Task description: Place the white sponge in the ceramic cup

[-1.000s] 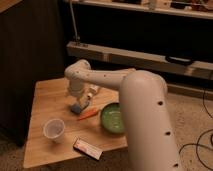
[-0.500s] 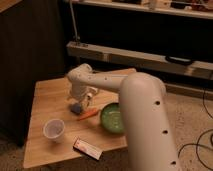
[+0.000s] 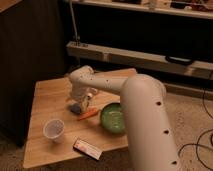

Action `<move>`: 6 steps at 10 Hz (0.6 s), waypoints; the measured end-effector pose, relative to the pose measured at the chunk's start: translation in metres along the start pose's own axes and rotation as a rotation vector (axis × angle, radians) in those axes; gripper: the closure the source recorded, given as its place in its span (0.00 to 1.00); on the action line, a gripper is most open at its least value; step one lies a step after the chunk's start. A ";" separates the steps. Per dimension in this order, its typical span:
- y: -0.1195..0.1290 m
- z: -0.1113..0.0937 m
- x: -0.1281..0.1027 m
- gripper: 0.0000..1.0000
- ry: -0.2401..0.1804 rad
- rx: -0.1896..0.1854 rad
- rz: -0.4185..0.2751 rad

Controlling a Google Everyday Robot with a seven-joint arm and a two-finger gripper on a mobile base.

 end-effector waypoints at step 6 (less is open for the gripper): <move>-0.008 0.013 -0.009 0.82 0.057 -0.098 -0.014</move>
